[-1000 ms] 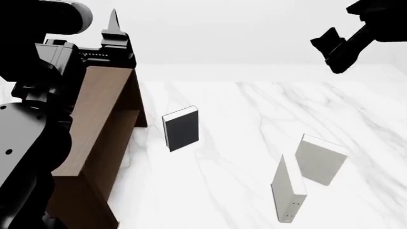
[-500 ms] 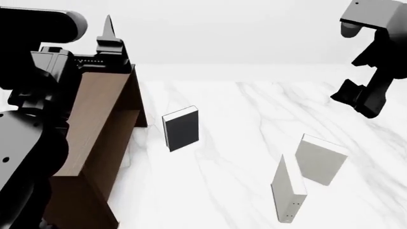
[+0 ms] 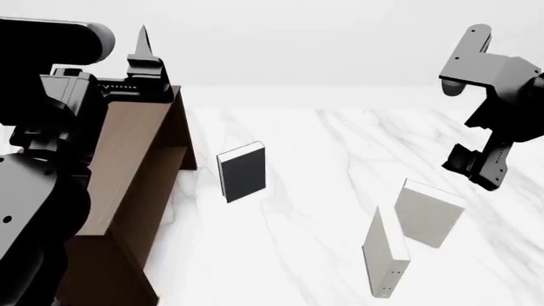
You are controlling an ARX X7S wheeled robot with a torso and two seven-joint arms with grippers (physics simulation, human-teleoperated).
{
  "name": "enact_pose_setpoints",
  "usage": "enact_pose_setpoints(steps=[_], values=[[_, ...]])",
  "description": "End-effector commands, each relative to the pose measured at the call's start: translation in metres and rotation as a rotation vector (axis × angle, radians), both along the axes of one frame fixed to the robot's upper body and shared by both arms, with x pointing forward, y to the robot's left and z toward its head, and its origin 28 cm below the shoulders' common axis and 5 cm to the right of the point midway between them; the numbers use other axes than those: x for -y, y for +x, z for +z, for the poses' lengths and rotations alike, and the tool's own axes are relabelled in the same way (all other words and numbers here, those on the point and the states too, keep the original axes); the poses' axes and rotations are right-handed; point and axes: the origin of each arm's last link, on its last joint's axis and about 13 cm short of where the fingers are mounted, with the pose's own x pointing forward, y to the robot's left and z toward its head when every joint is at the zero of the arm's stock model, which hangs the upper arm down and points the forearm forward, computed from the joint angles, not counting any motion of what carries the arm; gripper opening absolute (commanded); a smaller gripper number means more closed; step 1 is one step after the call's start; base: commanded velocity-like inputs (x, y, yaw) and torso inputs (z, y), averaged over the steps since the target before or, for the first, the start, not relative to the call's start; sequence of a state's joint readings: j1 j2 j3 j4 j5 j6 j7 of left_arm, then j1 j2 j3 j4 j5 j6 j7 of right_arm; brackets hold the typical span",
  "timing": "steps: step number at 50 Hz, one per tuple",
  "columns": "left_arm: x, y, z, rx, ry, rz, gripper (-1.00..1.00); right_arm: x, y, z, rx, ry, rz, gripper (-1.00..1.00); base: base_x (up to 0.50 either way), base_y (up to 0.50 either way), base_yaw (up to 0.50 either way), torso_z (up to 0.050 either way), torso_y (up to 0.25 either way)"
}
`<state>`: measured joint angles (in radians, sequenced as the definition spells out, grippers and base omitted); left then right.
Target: Pick up the book on the right and place it under the cabinet shelf.
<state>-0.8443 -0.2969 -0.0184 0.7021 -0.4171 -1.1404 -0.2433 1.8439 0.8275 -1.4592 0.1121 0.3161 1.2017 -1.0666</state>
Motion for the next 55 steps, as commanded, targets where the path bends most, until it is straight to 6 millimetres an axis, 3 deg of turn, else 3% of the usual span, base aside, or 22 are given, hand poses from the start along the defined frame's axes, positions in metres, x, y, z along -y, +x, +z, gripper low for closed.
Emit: enact_pose_setpoints(steps=[1, 22, 55], values=[[0.001, -0.001, -0.002, -0.004, 0.003, -0.002, 1.0, 0.001, 0.012, -0.028, -0.012, -0.006, 0.01, 1.0, 0.0, 0.0, 0.0, 0.0, 0.0], [0.0, -0.001, -0.002, -0.002, 0.016, 0.005, 1.0, 0.0, 0.042, -0.056, -0.002, -0.034, 0.006, 1.0, 0.0, 0.0, 0.0, 0.0, 0.0], [-0.003, -0.001, -0.003, -0.015, 0.029, 0.017, 1.0, 0.003, 0.065, -0.094, -0.019, -0.076, -0.004, 1.0, 0.0, 0.0, 0.0, 0.0, 0.0]])
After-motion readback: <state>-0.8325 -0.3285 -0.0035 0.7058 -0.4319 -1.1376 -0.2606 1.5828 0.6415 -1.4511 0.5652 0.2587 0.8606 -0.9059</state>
